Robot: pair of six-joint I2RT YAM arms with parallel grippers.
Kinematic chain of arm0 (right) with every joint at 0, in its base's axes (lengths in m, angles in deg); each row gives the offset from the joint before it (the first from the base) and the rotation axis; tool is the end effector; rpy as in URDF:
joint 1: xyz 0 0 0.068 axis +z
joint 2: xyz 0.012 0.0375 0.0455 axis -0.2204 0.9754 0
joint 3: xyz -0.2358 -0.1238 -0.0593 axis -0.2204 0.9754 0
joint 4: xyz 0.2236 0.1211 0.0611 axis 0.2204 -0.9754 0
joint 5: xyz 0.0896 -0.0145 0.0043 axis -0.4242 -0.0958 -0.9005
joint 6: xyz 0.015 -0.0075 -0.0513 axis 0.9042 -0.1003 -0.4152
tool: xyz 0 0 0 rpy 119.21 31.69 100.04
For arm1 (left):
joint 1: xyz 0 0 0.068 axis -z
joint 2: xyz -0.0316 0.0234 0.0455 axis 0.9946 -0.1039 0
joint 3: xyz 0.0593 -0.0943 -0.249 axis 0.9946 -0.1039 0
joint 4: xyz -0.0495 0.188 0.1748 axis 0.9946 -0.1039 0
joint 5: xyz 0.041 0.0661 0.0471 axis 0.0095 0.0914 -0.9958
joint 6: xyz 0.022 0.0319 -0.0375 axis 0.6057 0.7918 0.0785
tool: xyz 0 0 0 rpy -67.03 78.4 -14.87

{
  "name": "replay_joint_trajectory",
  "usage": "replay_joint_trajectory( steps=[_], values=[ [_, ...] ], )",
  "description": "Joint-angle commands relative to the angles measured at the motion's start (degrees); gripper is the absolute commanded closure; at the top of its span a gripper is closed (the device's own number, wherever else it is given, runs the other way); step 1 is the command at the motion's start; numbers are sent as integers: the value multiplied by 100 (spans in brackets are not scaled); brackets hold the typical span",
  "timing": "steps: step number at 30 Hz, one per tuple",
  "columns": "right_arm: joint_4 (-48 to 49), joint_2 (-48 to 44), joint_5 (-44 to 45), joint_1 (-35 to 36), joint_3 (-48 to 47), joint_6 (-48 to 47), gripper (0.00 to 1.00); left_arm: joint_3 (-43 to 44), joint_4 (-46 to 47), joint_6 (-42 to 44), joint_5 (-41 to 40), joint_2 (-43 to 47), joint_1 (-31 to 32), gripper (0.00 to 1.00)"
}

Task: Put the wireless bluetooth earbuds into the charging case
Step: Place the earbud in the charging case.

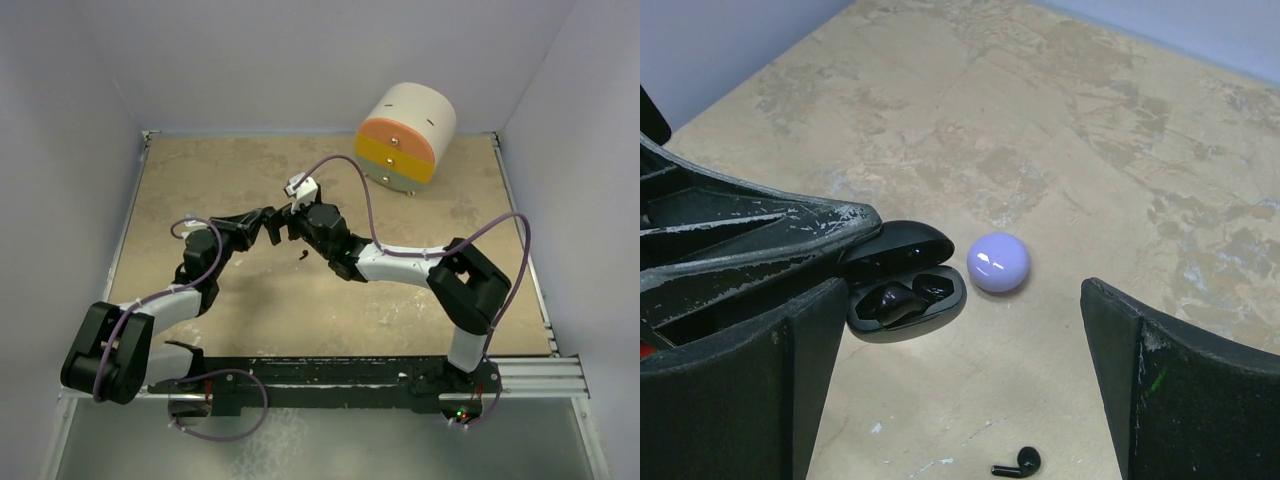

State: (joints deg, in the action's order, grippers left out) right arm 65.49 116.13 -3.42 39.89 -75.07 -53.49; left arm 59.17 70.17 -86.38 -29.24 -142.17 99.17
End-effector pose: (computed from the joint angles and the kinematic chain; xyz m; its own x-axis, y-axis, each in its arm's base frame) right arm 0.2576 0.3232 0.2533 -0.1164 0.1089 -0.9872 -0.6153 0.7723 0.1578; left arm 0.2321 -0.0642 0.1903 -0.2700 -0.9470 0.1740 -0.1755 -0.1293 -0.9759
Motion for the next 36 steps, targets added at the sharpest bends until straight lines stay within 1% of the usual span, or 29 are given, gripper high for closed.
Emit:
replay_joint_trajectory(
  steps=[1, 13, 28, 32, 36],
  values=[
    [173, -37, -65, 30, -173, 152, 0, 150, 353, 28, -35, 88, 32, 100],
    [62, -325, 76, -149, 107, 263, 0, 51, 405, -19, -40, 152, 29, 100],
    [-22, -1273, 240, -380, 845, 281, 0, 47, 396, -19, -53, 180, 32, 100],
    [-150, -1543, 334, -401, 946, 272, 0, 33, 380, -10, -53, 217, 28, 100],
    [-328, -1709, 213, -399, 996, 347, 0, 21, 345, -10, -61, 264, 25, 100]
  ],
)
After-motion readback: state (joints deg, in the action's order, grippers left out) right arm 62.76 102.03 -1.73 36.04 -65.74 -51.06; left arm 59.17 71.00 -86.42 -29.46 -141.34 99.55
